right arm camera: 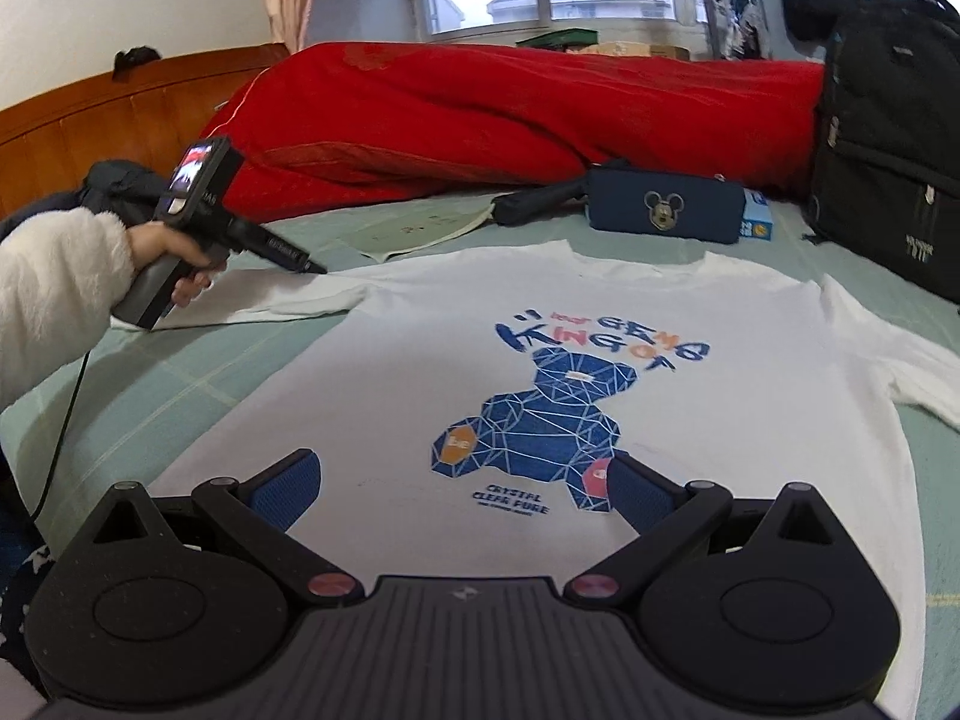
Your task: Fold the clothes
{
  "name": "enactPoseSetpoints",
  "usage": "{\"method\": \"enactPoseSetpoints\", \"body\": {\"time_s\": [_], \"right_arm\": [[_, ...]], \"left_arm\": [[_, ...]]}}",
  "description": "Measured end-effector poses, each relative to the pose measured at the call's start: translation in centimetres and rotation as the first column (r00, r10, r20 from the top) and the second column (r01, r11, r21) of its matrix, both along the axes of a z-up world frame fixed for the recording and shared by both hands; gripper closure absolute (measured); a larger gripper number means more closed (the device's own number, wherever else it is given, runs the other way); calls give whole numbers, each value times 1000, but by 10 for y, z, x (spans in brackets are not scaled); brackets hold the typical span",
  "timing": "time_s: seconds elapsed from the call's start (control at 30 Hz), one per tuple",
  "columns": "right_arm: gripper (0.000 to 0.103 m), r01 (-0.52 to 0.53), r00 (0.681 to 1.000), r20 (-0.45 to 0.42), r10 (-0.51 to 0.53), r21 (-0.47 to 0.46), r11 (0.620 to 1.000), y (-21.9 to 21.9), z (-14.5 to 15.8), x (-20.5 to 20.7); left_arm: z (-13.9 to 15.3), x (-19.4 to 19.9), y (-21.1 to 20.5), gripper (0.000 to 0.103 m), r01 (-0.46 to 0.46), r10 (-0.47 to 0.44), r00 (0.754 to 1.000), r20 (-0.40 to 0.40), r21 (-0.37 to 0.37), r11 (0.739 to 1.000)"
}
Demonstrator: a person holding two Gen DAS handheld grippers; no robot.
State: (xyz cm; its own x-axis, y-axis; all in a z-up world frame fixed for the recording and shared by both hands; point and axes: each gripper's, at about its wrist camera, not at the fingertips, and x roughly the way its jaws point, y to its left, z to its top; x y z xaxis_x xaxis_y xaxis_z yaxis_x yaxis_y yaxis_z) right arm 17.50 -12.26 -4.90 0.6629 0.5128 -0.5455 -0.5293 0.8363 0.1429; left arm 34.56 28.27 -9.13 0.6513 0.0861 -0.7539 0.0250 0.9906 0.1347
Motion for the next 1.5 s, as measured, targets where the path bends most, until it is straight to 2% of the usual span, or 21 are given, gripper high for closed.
{"method": "enactPoseSetpoints", "body": {"time_s": [0.07, 0.13, 0.17, 0.2, 0.3, 0.63, 0.7, 0.87, 0.93, 1.0, 1.13, 1.27, 1.5], "right_arm": [[0, 4, 1000, -3, -4, 6, 1000, -1, -2, 0], [0, 7, 1000, -7, -7, 5, 1000, -3, -4, 1], [0, 8, 1000, -7, -8, 4, 1000, -3, -4, 1], [0, 9, 1000, -7, -9, 2, 1000, -3, -5, 1], [0, 13, 1000, -10, -13, 6, 1000, -5, -6, 2], [0, 37, 999, 1, -37, -9, 999, -10, -4, 1], [0, 42, 999, 6, -42, -11, 999, -11, -3, 0], [0, 44, 999, 3, -44, 2, 999, -11, -2, 0], [0, 40, 999, -2, -40, 8, 999, -11, -2, -1], [0, 38, 999, -1, -38, 8, 999, -10, -1, -2], [0, 38, 999, 8, -38, 5, 999, -7, 2, -5], [0, 42, 999, 15, -42, 4, 999, -7, 5, -7], [0, 52, 999, 4, -52, 10, 999, -7, 7, -7]], "left_arm": [[-4, 3, -2, 56, 9, -9, 1000, -16, 4, 1000], [-5, 4, -4, 67, 20, -20, 999, -33, -10, 1000], [-5, 4, -5, 83, 35, -36, 999, -40, -23, 999], [-4, 4, -7, 93, 53, -55, 997, -46, -39, 998], [1, 10, -6, 101, 25, -26, 999, -27, -46, 999], [17, 32, -3, 102, -89, 92, 995, 48, -63, 994], [17, 21, 7, 97, -113, 117, 992, 48, -70, 991], [14, -12, 34, 93, -174, 178, 983, 41, -88, 981], [12, -25, 44, 86, -198, 202, 979, 38, -95, 976], [11, -38, 55, 75, -222, 226, 973, 35, -101, 970], [9, -64, 76, 75, -269, 274, 961, 29, -115, 956], [7, -90, 97, 75, -332, 336, 941, 26, -111, 937], [6, -134, 133, 73, -470, 473, 880, 37, -68, 880]]}}
